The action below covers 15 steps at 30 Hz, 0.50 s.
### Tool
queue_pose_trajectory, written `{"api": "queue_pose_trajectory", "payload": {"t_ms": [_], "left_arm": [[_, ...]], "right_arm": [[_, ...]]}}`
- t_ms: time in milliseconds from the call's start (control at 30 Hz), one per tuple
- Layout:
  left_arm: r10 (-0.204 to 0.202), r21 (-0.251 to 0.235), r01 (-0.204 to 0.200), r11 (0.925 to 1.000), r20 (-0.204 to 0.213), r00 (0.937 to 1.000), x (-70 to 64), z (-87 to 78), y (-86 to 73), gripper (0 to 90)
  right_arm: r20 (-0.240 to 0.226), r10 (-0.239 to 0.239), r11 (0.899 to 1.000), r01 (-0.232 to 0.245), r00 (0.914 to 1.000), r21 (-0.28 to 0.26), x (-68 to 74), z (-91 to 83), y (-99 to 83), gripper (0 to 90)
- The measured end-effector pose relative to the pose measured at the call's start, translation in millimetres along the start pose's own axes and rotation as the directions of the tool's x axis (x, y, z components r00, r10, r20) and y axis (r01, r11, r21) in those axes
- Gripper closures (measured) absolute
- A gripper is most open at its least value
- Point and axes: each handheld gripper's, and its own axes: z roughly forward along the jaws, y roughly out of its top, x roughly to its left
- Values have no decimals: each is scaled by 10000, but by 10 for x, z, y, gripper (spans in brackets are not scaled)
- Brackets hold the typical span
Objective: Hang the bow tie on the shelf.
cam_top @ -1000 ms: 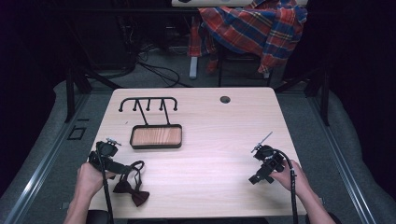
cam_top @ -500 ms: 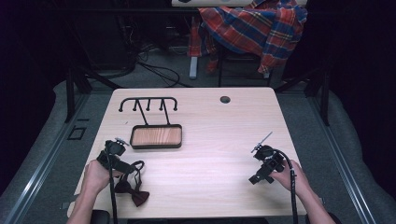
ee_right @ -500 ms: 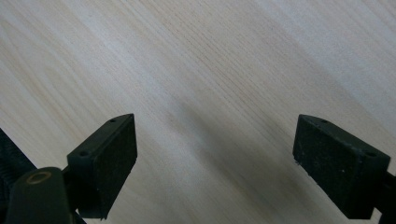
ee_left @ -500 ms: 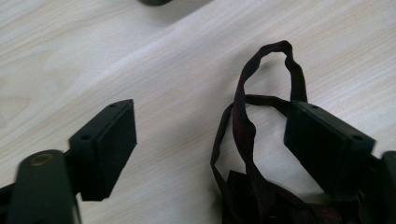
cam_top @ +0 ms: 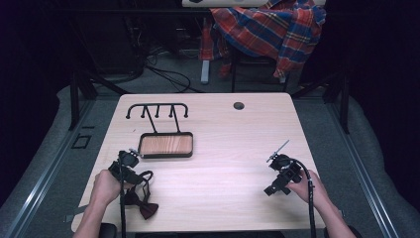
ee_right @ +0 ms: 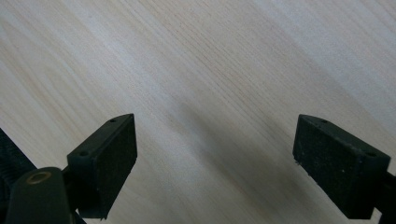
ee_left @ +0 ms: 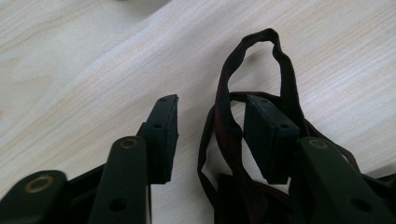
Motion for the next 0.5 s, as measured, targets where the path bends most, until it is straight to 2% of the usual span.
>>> {"api": "queue_pose_trajectory", "payload": {"t_ms": [67, 133, 233, 500], "left_arm": [[-63, 36, 63, 10000, 69, 10000, 2, 4, -4, 597], [59, 120, -60, 9999, 61, 10000, -3, 15, -7, 640], [112, 219, -113, 9997, 24, 9999, -16, 30, -5, 656], [435, 515, -412, 9978, -456, 9980, -56, 86, -4, 725]], "right_arm": [[0, -1, 10000, 1, 10000, -1, 0, 0, 0, 134], [-2, 6, 10000, -6, 10000, -2, 1, -1, 0, 134], [1, 10, 10000, -10, 10000, -14, 3, 0, 0, 134], [8, 19, 10000, -19, 10000, -4, 5, 0, 0, 134]]}}
